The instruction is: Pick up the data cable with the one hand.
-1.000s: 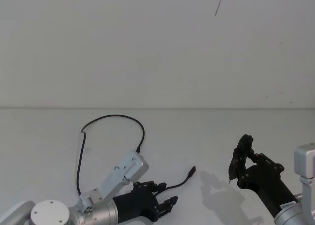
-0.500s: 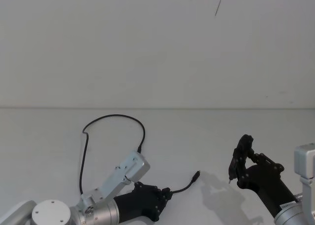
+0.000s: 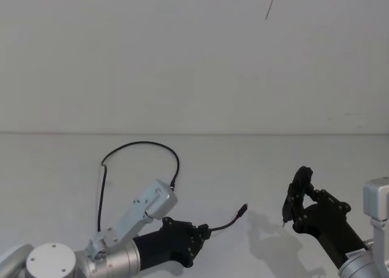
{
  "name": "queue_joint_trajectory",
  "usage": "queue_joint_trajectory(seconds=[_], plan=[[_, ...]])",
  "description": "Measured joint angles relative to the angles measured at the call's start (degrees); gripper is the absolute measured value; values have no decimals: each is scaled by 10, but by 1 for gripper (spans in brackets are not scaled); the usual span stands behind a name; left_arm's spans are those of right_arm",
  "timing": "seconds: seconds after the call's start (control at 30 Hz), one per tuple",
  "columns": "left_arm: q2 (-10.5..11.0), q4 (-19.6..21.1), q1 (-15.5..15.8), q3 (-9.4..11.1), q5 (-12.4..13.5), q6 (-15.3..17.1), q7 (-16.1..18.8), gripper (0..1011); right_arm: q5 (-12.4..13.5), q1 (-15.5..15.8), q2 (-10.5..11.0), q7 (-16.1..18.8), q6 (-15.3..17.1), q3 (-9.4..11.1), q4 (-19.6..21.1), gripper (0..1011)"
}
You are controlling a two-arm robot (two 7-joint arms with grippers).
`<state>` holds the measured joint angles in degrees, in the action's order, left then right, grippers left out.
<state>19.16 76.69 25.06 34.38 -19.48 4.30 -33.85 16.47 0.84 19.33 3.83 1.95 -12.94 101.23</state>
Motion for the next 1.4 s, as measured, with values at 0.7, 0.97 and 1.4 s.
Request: queue_joint_trajectory(seconds=[0.7, 0.97, 1.4], plan=[[93, 132, -44, -29, -44, 8, -42, 49, 0, 0, 0, 0, 0, 0, 0, 269], [118, 161, -58, -35, -55, 13, -43, 49, 0, 0, 0, 0, 0, 0, 0, 269], [133, 180, -66, -39, -62, 17, -44, 49, 5, 0, -4, 3, 1, 3, 5, 269]])
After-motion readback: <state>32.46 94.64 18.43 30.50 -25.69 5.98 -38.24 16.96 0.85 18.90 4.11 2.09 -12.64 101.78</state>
